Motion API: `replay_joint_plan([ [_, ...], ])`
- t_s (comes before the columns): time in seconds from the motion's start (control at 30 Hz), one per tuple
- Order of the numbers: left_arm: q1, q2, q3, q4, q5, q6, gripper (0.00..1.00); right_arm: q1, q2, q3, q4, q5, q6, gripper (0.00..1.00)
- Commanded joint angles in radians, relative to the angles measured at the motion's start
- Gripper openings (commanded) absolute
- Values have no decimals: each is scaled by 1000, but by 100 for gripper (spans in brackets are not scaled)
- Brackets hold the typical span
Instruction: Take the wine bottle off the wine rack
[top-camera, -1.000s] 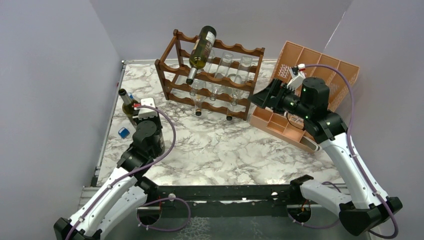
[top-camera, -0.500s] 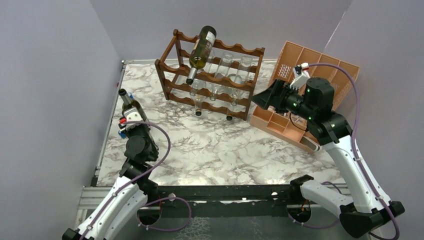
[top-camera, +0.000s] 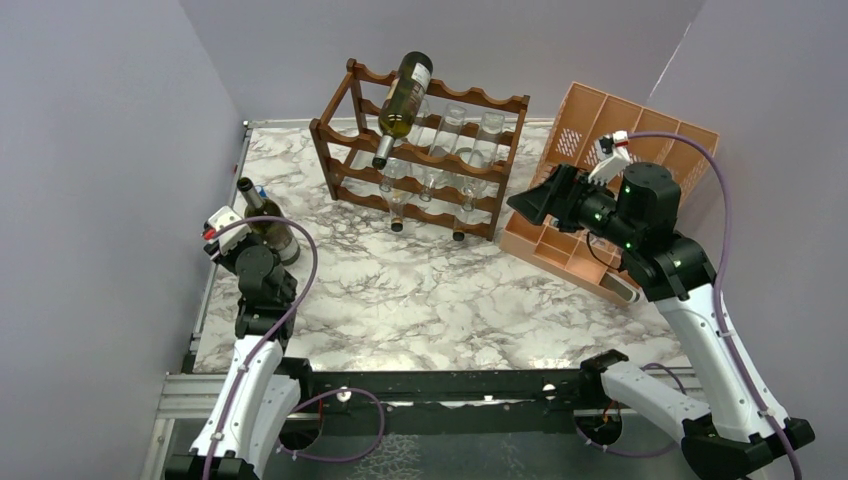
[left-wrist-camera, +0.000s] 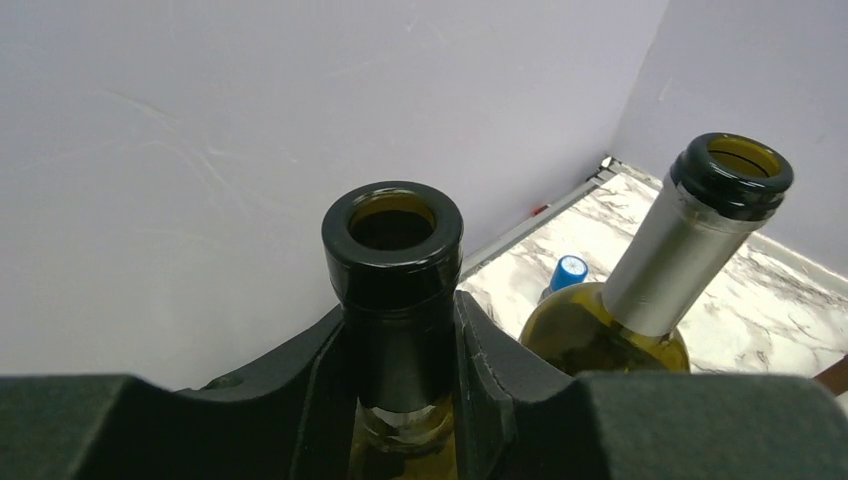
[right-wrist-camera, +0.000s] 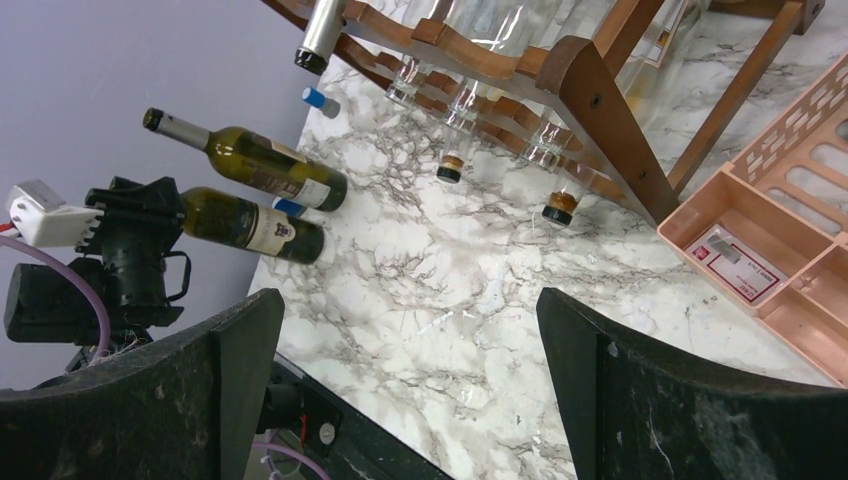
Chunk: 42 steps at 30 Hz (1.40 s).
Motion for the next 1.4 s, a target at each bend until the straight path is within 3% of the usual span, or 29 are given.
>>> replay_joint_plan([
  [0.0,19,-5,30,29,121,-24,0,3,-9,-2,-10,24,-20,99],
  [0.27,19,12,31,38,191,11,2,3,10,-12,10,5,-15,99],
  [0.37,17,1,30,18,206,12,30,2,11,-15,15,1,-9,99],
  [0.47,13,2,51,-23,212,10,50,3,14,-15,15,0,-12,100],
  [0.73,-2,-11,116,-198,200,-77,78,3,20,-7,7,3,-28,99],
  [0.83,-12,-20,150,-274,161,-143,98,2,20,-6,0,7,-43,100],
  [1.13,-38,-59,322,-403,37,-226,100,2,28,1,-37,37,-66,100],
  [1.37,-79,-87,474,-434,169,-221,99,3,50,9,-37,33,-48,99],
])
